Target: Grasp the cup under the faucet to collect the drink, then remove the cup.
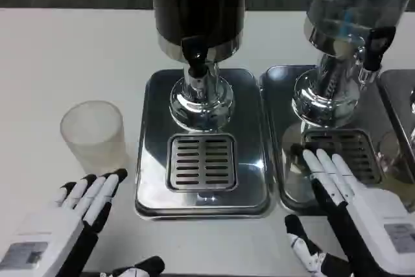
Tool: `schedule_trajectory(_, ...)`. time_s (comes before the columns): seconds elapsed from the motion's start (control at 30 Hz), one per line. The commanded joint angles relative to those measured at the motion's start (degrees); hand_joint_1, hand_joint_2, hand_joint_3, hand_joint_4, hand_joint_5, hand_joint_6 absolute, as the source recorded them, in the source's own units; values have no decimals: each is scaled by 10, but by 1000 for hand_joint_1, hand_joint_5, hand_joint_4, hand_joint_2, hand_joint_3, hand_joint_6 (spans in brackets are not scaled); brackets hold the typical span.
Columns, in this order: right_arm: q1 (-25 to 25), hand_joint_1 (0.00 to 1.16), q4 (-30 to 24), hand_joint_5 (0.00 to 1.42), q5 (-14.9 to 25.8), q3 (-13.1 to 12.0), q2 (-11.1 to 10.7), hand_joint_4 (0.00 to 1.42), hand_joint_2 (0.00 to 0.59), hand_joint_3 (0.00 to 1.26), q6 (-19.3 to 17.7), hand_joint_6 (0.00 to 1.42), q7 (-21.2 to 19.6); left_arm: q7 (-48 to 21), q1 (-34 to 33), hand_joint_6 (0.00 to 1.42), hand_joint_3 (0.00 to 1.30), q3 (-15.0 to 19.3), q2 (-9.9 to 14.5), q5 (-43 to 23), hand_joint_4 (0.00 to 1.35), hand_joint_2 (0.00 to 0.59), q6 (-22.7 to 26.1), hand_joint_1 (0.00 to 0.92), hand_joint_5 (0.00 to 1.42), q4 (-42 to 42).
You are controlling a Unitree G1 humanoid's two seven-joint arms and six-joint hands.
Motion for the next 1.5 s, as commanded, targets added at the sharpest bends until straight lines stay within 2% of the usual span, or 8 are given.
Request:
schedule_trajectory(0.03, 1, 562, -4, 0, 5, -4, -2, 0, 475, 30, -9, 178, -1, 8, 4, 0, 0, -1, 2, -1, 0, 106, 0, 0, 0, 3)
schedule_trajectory(0.47, 1, 559, 1, 0, 16, -7, 6, 0, 475, 54, -4, 178, -4, 13, -2, 0, 0, 1, 2, -10, 0, 102, -5, 0, 0, 12)
schedule_trajectory(0.6, -7, 558, -1, 0, 9, 4, 15, 0, 476, 55, 4, 178, 1, 17, -3, 0, 0, 12, 8, -25, 0, 99, -13, 0, 0, 21)
schedule_trajectory(0.77, -4, 558, -6, 0, -2, 12, 33, 0, 476, 61, 15, 178, -2, 48, -11, 0, 0, 35, 17, -69, 0, 90, -70, 0, 0, 58)
schedule_trajectory(1.0, -6, 558, 0, 0, -9, 19, 47, 0, 475, 65, 14, 187, -8, 96, -22, 0, 0, 67, 22, -104, 0, 85, -141, 0, 0, 97)
schedule_trajectory(1.17, -10, 557, 9, 0, -1, 16, 44, 0, 475, 66, 9, 190, -8, 113, -31, 0, 0, 82, 15, -115, 0, 86, -167, 0, 0, 107)
schedule_trajectory(1.27, -16, 557, 18, 0, 12, 9, 36, 0, 475, 66, 1, 191, -5, 113, -41, 0, 0, 86, 10, -121, 0, 84, -164, 0, 0, 108)
schedule_trajectory(1.5, -22, 557, 28, 0, 20, 9, 32, 0, 476, 73, -2, 192, -6, 83, -80, 3, 0, 91, 27, -151, 0, 71, -154, 0, 0, 141)
